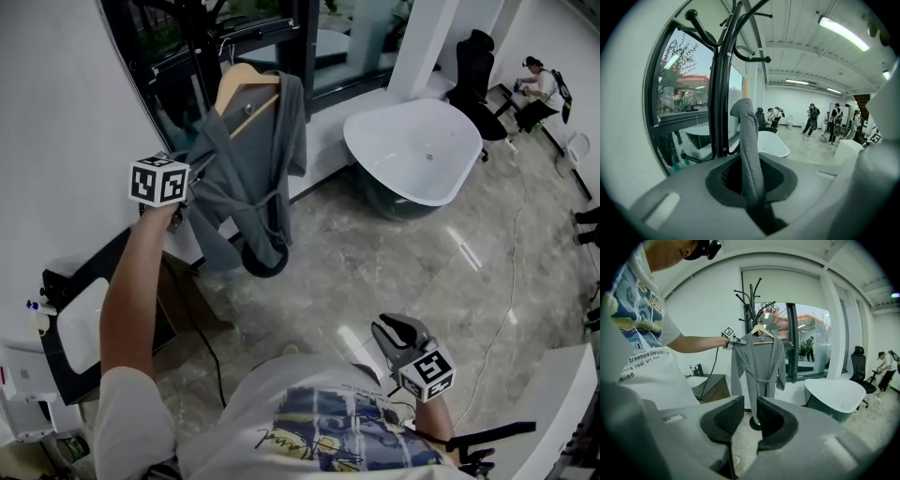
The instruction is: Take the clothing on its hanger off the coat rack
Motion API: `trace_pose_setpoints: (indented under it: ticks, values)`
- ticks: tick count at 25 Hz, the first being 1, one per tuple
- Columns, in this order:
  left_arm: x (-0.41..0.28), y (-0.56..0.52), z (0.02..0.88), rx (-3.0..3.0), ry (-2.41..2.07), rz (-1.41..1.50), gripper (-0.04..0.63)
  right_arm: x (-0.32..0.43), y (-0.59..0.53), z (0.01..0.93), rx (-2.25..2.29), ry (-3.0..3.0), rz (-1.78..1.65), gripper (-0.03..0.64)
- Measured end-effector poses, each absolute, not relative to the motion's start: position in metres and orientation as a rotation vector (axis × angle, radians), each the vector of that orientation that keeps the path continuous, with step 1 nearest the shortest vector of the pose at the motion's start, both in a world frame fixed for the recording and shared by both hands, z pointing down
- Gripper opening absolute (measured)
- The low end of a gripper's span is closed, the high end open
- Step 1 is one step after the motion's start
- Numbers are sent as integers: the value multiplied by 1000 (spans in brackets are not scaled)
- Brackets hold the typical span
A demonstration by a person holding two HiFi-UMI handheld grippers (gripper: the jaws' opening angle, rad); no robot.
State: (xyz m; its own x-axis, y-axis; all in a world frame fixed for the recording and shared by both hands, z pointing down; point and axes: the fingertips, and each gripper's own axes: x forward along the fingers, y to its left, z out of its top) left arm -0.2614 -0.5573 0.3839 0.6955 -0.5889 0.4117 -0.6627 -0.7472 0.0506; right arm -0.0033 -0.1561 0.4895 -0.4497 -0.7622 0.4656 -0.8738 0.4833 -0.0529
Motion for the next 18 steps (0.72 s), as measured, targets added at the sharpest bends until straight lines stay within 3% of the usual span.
trace_pose_setpoints:
  ticks: [4,18]
  values:
    - [-260,-551,375,2721,-1039,511,11,1,-145,491,1368,-2341,413,83]
    - [-237,-529,336,2747,-1093,524,6,27,-122,497,1369,-2372,430,83]
